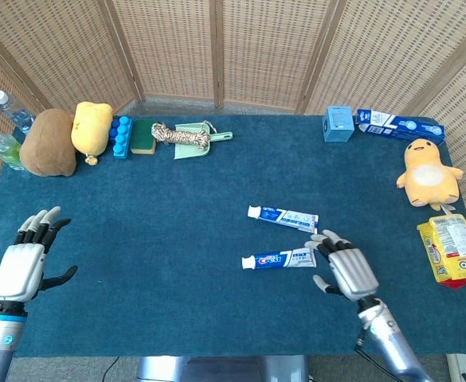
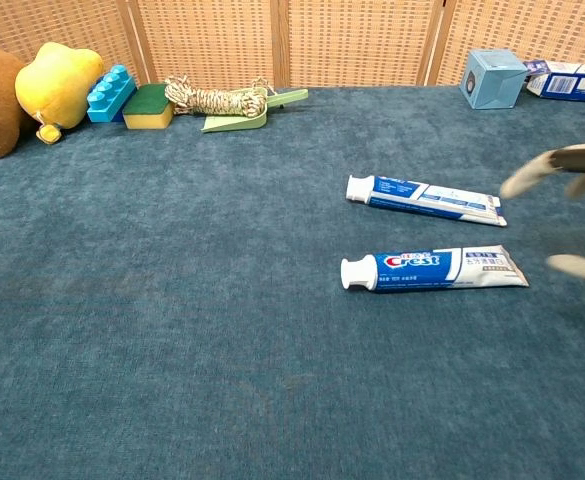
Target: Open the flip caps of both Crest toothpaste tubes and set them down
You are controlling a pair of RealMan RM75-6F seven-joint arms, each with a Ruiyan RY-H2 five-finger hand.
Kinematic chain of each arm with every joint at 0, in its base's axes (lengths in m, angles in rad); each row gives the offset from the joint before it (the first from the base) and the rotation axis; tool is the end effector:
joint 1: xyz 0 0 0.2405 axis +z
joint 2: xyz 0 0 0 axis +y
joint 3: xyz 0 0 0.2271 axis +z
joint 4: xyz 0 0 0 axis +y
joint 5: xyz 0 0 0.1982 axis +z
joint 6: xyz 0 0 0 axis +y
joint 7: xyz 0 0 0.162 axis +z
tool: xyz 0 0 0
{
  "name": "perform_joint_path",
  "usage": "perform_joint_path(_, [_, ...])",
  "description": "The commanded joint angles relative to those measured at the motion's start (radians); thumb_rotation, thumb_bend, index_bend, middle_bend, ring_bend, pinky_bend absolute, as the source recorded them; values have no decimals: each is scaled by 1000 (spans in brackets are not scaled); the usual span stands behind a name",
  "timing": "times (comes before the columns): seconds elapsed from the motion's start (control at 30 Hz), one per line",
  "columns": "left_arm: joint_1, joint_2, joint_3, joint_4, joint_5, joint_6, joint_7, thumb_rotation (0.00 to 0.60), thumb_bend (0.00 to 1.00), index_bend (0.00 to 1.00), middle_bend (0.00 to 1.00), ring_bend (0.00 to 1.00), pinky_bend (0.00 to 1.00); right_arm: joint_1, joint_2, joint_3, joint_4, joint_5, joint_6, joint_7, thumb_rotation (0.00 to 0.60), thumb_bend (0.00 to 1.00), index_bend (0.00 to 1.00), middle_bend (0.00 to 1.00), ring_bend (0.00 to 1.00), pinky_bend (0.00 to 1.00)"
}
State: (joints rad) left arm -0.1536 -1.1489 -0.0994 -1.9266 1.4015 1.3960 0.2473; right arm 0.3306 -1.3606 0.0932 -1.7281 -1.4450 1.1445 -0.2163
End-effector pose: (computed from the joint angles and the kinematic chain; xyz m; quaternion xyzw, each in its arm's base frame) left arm -0.2120 0.2134 0.1246 -0.5928 -0.4306 -0.4085 0.5443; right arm -0.1826 -0.2428 0.0385 0.6923 -0.4268 0.4000 0.4226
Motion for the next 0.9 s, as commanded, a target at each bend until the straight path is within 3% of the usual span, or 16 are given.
perform_joint_path(0.03, [-7,-2,-2,-4,-1,-3,6,600,173,160,65,22,57,42,-44,19,27,39,-47,-45,600,311,276,215,102,247])
perform_joint_path(0.27, [-20,-10,4,-6,0,-14,17,600,173,160,64,23,57,87,-93,30,76,91,-90,-88,600,310,314,174,54,237])
perform_joint_path(0.9, [-17,-6,21,15,-12,-4,-12,600,173,157,62,22,57,144,-180,24,153,181,-105,-188,600,290,297,172,54,237])
